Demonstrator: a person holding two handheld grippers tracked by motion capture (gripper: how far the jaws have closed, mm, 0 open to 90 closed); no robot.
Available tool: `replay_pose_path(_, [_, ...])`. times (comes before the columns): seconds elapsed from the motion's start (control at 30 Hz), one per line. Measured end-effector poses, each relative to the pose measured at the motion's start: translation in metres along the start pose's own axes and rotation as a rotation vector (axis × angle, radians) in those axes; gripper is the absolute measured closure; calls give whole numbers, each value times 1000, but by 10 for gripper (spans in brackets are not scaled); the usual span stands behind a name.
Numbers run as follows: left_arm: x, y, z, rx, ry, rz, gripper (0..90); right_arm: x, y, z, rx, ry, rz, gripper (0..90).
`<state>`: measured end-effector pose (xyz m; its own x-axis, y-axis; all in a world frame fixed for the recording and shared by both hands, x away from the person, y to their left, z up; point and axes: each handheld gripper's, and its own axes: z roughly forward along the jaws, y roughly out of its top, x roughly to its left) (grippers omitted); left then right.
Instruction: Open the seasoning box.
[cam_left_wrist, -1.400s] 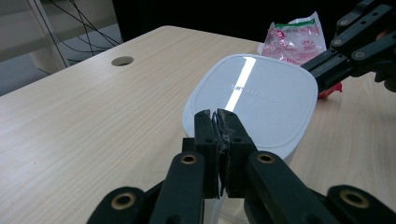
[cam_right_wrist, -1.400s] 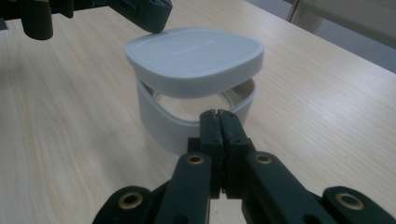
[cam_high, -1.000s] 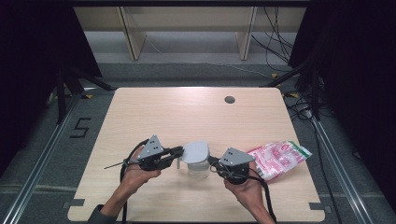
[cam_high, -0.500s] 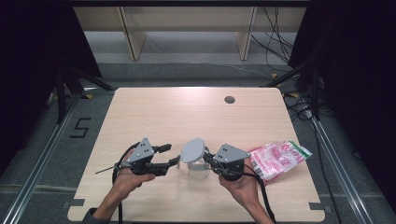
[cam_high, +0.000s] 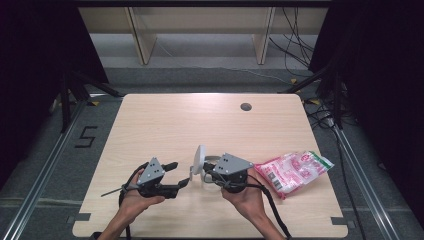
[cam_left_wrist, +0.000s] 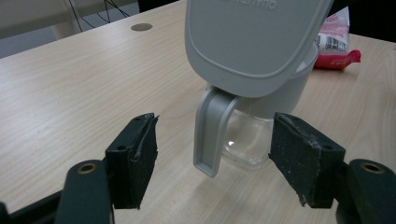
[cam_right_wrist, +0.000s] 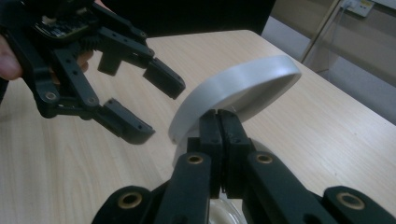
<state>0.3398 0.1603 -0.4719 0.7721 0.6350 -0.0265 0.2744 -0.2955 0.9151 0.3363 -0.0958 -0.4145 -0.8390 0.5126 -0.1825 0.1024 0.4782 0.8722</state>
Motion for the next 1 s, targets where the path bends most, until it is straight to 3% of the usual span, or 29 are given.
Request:
replay_pose_path(0.3, [-2, -6, 1, 5, -4, -9, 303, -1, -1, -4, -6, -17, 28, 884])
replay_pose_path(0.43, [-2, -8, -2, -1, 4, -11, 294, -8, -5, -13, -15, -20, 23, 860])
replay_pose_path(0.53, [-3, -12, -2, -13, 4, -20, 293, -14, -16, -28, -5, -62, 49, 834])
replay_pose_path(0.57, [-4, -14, -2, -1, 9, -29, 290, -20, -29, -40, 5, -87, 76, 819])
replay_pose_path(0.73, [-6, -17, -1, 14, -2, -23, 280, -32, -48, -58, 9, -132, 137, 790])
replay_pose_path(0.77, [-6, -18, 0, 10, -12, -24, 271, -36, -57, -66, 19, -172, 157, 759])
replay_pose_path(0.8, [-7, -19, 0, 17, -11, -21, 268, -37, -62, -70, 24, -188, 194, 748])
replay_pose_path(0.87, [-9, -21, 0, 25, -17, -17, 267, -39, -67, -74, 25, -192, 205, 740])
replay_pose_path(1.0, [-11, -24, 2, 41, -32, -18, 263, -44, -84, -92, 34, -253, 275, 700])
